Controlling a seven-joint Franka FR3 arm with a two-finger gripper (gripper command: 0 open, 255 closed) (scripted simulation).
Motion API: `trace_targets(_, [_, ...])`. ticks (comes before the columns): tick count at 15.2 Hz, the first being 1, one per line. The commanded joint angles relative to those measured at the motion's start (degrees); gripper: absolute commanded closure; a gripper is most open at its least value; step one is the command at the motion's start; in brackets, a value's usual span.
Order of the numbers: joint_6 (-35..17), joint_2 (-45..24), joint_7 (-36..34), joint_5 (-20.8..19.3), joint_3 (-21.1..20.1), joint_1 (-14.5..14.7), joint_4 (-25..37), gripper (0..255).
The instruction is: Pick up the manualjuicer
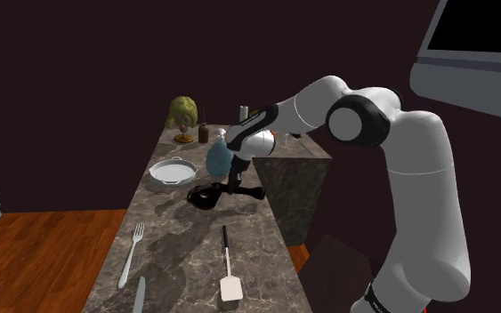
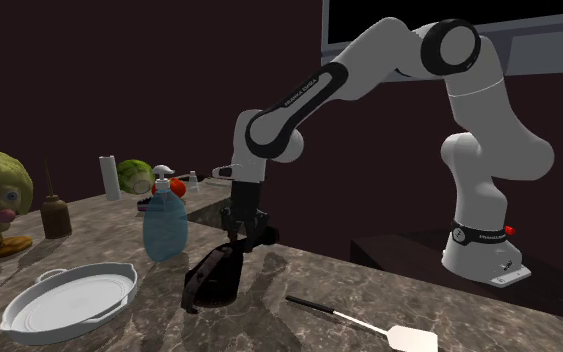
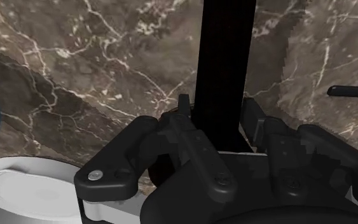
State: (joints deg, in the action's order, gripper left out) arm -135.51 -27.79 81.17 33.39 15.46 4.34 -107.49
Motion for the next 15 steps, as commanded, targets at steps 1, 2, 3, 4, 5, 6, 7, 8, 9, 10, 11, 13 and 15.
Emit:
trace_targets(1, [0.87,0.86,-0.61,-0.6,0.33,0.19,0.15,255])
trace_targets(2, [1.36,1.36,-0.96,-0.96,0.51,0.3,0.21,255])
trace_targets(3, [1.85,1.84,-1.31,-1.31,0.69,0.41,0.28,255])
trace_targets(4, [2.35,2.33,-1.66,-1.66,0.86,0.52,0.36,255])
trace_targets(5, [2.85,2.8,-2.0,-2.0,1.03,0.62,0.46,255])
trace_targets(6, [3.36,3.26,-2.35,-2.35,1.2,0.72,0.57,255])
trace_targets(7, [3.87,3.72,-2.69,-2.69,1.36,0.81,0.69,255])
trace_targets(8, [4.39,4.17,-3.04,-3.03,1.51,0.9,0.82,255])
trace_targets(9, [4.91,4.62,-3.38,-3.37,1.66,0.99,0.97,255])
trace_targets(10, [5.44,5.05,-3.71,-3.7,1.81,1.07,1.13,255])
trace_targets(11, [5.97,5.48,-4.05,-4.03,1.95,1.15,1.31,255])
trace_targets(13, [7.05,6.3,-4.72,-4.67,2.21,1.3,1.69,255])
trace_targets(15, [7.13,6.37,-4.77,-4.72,2.23,1.31,1.72,255])
